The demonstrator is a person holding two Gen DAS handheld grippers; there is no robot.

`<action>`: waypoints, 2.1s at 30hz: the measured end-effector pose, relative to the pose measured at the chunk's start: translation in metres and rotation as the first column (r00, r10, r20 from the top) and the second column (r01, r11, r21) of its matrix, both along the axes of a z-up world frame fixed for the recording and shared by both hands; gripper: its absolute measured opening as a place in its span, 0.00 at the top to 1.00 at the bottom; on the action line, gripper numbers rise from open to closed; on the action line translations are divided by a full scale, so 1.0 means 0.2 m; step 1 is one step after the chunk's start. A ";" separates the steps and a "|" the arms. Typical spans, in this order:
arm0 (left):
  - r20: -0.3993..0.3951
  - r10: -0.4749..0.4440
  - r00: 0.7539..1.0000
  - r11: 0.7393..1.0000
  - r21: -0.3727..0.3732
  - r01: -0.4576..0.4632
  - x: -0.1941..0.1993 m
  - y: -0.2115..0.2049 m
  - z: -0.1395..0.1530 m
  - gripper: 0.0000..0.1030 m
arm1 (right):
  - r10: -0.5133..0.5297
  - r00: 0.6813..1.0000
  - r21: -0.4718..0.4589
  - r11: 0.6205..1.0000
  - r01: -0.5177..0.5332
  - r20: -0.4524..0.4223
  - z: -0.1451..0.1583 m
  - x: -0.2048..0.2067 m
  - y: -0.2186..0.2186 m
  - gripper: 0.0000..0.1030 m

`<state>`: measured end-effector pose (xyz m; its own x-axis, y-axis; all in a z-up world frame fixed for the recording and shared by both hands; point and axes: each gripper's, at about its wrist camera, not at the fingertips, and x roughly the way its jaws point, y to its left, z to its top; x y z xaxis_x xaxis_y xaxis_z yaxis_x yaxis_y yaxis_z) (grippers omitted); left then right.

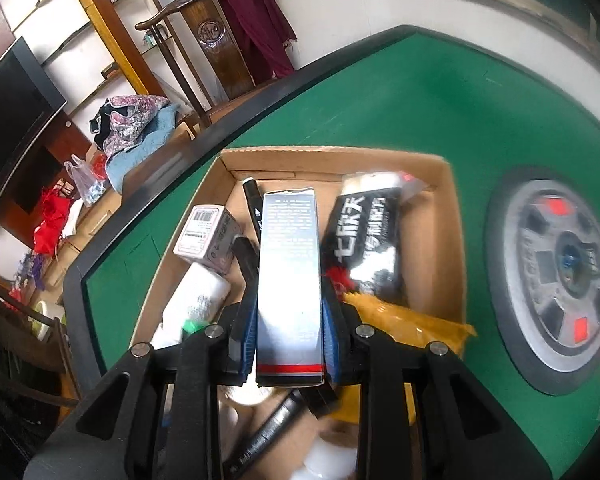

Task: Organize objects
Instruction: 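Release the marker into the tray with the left tool while the right tool drops the box there, then grasp the light-blue tissue pack with the right tool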

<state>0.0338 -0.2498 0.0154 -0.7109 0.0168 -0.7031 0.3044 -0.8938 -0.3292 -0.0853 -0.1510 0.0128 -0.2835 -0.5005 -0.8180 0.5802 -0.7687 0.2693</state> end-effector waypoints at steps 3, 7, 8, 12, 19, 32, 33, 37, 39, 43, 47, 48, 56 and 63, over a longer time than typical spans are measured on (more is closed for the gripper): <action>-0.015 -0.003 1.000 1.000 -0.023 0.002 0.02 0.02 0.03 0.86 | -0.003 1.000 -0.030 1.000 0.003 0.008 0.00 0.00 0.03 0.75; -0.030 -0.005 1.000 1.000 -0.030 0.005 0.05 0.05 0.07 0.86 | -0.003 1.000 -0.072 0.997 0.003 0.002 0.05 0.02 0.11 0.67; -0.035 -0.008 0.999 1.000 -0.029 0.007 0.06 0.05 0.08 0.86 | -0.002 1.000 -0.082 0.997 0.002 0.000 0.06 0.03 0.13 0.67; -0.050 -0.027 0.998 0.999 -0.032 0.026 0.08 0.11 0.12 0.86 | 0.019 1.000 -0.155 0.988 -0.019 -0.003 0.12 0.14 0.33 0.67; -0.040 -0.135 0.990 0.990 -0.046 0.133 0.06 0.37 0.16 0.86 | -0.127 0.987 -0.085 0.989 0.118 -0.103 0.14 0.27 0.98 0.67; 0.039 -0.339 0.940 0.932 -0.124 0.342 0.07 0.91 0.14 0.86 | -0.581 0.809 -0.071 0.814 0.577 -0.085 0.04 -0.15 2.22 0.62; 0.042 -0.343 0.938 0.930 -0.125 0.346 0.07 0.92 0.14 0.86 | -0.577 0.813 -0.078 0.816 0.572 -0.079 0.03 -0.16 2.22 0.62; 0.056 -0.351 0.935 0.927 -0.122 0.355 0.08 0.94 0.13 0.86 | -0.563 0.825 -0.073 0.826 0.559 -0.054 -0.03 -0.19 2.23 0.62; 0.062 -0.358 0.932 0.925 -0.109 0.363 0.09 0.94 0.12 0.86 | -0.554 0.832 -0.066 0.831 0.552 -0.019 -0.07 -0.20 2.23 0.62; 0.063 -0.371 0.927 0.922 -0.092 0.375 0.11 0.95 0.11 0.86 | -0.496 0.868 -0.090 0.864 0.495 0.017 -0.09 -0.15 2.19 0.62; 0.059 -0.379 0.924 0.921 -0.071 0.383 0.10 0.94 0.11 0.86 | -0.445 0.896 -0.104 0.892 0.441 -0.016 -0.05 -0.06 2.08 0.57; 0.058 -0.384 0.921 0.920 -0.063 0.388 0.11 0.94 0.11 0.86 | -0.450 0.892 -0.079 0.892 0.446 -0.042 -0.04 -0.04 2.03 0.52; 0.064 -0.385 0.921 0.920 -0.058 0.389 0.12 0.93 0.10 0.86 | -0.466 0.877 0.088 0.875 0.477 -0.119 -0.12 -0.06 1.89 0.49; 0.079 -0.404 0.912 0.911 -0.056 0.408 0.07 1.00 0.11 0.86 | -0.483 0.864 0.120 0.858 0.500 -0.142 -0.14 -0.10 1.87 0.46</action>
